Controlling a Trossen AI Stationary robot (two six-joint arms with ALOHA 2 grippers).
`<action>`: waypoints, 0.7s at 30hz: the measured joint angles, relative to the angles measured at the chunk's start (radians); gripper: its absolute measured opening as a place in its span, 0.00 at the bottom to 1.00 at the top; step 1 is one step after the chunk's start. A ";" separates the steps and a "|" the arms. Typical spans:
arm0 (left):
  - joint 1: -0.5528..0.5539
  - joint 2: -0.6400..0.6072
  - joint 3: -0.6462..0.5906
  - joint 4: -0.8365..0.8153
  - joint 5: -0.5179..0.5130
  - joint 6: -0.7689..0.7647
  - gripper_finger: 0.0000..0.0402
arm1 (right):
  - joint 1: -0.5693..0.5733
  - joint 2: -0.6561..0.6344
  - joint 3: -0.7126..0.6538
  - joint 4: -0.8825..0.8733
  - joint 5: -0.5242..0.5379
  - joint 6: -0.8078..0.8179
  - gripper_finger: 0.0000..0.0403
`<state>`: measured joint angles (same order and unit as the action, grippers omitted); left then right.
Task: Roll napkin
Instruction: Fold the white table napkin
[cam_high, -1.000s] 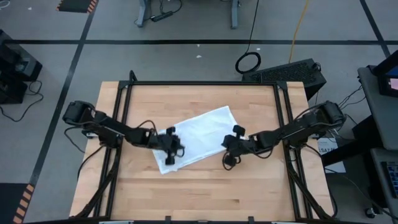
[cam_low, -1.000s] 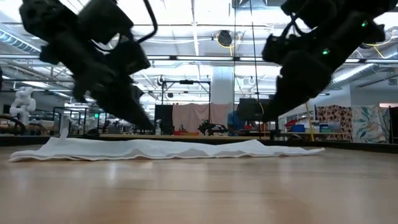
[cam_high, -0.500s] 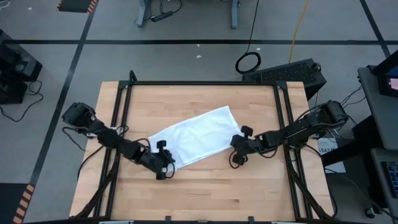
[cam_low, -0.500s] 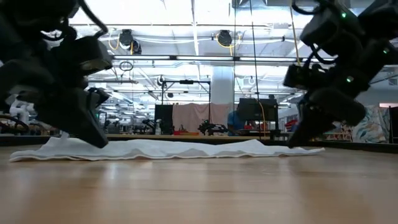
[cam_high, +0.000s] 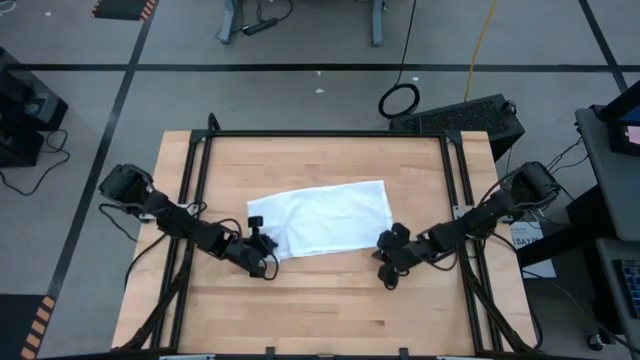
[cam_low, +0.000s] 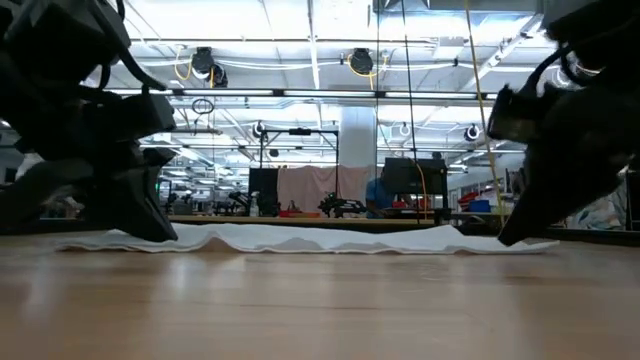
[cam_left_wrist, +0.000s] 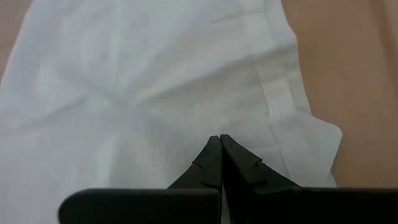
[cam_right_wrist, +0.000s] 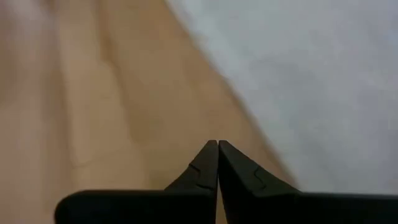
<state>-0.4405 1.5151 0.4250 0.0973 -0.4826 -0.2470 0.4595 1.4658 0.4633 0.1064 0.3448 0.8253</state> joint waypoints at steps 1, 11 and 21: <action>0.004 -0.002 0.000 -0.007 -0.001 0.001 0.01 | 0.018 0.000 0.000 0.020 0.021 0.015 0.01; -0.005 -0.135 0.013 -0.059 0.047 0.013 0.01 | 0.106 -0.170 0.042 -0.264 0.172 0.018 0.01; 0.047 -0.092 0.025 0.341 0.046 0.153 0.01 | 0.035 -0.177 0.005 -0.363 0.345 0.047 0.01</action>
<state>-0.3934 1.4228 0.4496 0.4388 -0.4368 -0.0941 0.4940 1.2885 0.4680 -0.2569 0.6894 0.8725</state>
